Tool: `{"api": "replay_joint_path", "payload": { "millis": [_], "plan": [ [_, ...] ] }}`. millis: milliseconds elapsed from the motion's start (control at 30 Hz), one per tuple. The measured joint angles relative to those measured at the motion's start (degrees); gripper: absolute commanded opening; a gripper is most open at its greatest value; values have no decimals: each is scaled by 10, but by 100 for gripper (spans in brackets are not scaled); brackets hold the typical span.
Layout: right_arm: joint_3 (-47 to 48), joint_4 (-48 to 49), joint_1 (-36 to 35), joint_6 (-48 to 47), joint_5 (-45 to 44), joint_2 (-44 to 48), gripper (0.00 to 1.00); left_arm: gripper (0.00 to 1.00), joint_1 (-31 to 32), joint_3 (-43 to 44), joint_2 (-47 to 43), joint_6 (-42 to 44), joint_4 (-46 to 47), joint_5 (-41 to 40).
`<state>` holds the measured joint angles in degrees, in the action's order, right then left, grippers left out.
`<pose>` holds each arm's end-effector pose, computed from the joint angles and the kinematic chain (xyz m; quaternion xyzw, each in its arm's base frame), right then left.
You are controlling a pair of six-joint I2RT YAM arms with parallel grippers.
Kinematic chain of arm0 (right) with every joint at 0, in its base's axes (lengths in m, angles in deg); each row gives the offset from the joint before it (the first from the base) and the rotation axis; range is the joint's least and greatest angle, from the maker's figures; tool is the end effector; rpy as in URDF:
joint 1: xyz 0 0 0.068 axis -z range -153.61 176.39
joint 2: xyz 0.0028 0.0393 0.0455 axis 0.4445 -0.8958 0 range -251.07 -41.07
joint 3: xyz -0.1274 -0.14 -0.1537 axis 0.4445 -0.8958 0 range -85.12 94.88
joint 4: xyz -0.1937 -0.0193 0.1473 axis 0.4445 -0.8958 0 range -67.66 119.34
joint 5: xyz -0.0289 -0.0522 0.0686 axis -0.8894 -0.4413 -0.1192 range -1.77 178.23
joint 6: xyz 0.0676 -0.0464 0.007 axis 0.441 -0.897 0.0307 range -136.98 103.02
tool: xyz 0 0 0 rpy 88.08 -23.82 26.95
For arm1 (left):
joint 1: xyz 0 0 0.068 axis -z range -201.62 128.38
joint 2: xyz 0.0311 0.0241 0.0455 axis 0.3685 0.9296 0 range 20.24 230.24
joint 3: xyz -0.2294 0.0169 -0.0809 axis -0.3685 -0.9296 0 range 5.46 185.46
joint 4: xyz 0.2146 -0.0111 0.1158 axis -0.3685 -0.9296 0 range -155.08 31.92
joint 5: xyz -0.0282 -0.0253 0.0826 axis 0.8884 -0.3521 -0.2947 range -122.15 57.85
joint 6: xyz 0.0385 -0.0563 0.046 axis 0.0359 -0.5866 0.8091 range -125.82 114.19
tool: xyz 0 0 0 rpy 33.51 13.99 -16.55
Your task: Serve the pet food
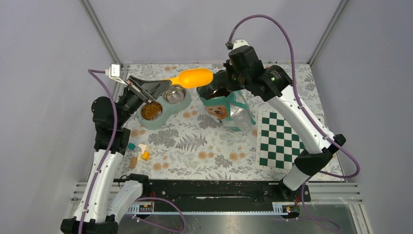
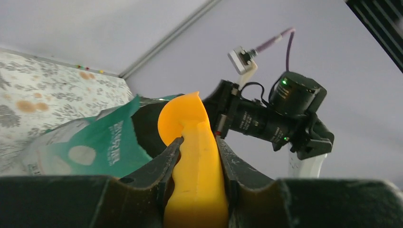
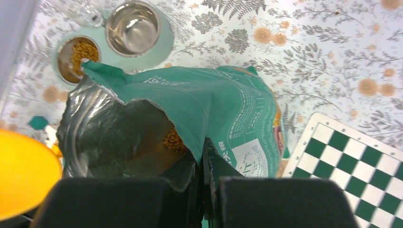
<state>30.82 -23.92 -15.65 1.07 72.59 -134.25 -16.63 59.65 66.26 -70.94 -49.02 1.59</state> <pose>0.2667 0.2145 0.4175 -0.1127 0.8554 0.1439 0.4847 0.1964 -0.0572 0.4130 -0.0822 0.6084 -0.5835 0.5317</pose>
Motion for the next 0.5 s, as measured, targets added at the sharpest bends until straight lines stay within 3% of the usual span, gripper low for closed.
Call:
{"api": "replay_joint_path", "payload": {
  "millis": [200, 500],
  "plan": [
    [70, -59, -30, -36, -51, -40, 0, 0, 61, 3, 11, 10, -9, -25],
    [89, -77, -56, -57, -81, -54, 0, 0, 139, 24, 38, 68, -148, -98]
  ]
}}
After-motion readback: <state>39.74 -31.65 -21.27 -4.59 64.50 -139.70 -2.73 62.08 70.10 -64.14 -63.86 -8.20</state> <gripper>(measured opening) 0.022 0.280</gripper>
